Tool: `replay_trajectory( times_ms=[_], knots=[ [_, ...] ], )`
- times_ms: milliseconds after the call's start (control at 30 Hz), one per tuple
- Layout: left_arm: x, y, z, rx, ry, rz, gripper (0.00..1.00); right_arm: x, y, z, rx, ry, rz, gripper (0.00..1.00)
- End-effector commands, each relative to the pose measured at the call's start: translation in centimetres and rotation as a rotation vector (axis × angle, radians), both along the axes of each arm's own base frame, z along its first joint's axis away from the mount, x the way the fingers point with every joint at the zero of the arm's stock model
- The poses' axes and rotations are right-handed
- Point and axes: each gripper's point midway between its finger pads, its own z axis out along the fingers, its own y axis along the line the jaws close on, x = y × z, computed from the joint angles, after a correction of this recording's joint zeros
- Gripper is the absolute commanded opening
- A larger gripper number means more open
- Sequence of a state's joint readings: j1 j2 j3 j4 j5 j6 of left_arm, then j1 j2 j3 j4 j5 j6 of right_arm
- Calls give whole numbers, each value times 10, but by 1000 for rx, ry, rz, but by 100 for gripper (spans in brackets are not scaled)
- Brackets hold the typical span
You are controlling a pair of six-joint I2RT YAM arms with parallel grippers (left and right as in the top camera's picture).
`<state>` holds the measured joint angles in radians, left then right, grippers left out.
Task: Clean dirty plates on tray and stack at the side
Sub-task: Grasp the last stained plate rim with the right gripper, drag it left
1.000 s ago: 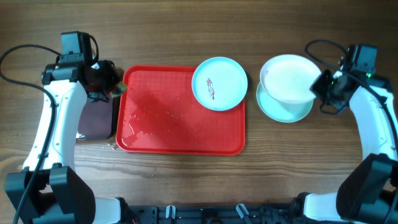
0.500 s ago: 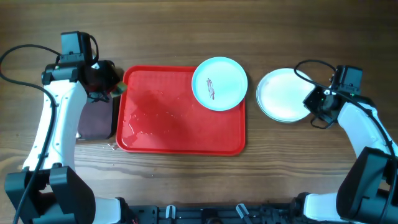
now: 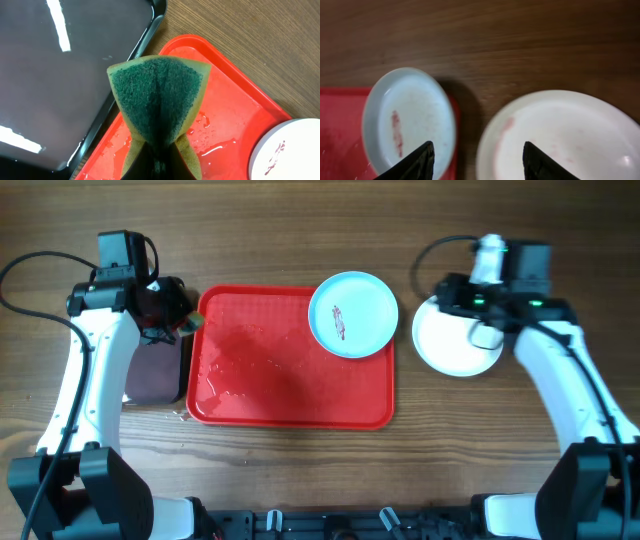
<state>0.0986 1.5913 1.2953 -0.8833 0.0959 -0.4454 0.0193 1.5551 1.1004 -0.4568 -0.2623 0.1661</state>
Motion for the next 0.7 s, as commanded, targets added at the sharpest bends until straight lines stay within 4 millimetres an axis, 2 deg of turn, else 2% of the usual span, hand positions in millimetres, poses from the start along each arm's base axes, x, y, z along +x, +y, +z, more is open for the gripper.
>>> replay_trajectory(
  times_ms=[0,133,233,533,667],
  knots=[
    [1,-1,-3,0,4,-23,4,8,42,-16,-63,-14,126,57],
    [1,-1,-3,1,4,-23,4,18,69,-49,-81,46,197,53],
    [0,-1,-3,1,5,-23,4,29,77,-71,-96,88,210,50],
    [1,-1,-3,1,4,-22,4,31,74,-101,-130,129,217,40],
    [1,-1,-3,1,4,-23,4,34,75,-102,-130,120,217,25]
  ],
)
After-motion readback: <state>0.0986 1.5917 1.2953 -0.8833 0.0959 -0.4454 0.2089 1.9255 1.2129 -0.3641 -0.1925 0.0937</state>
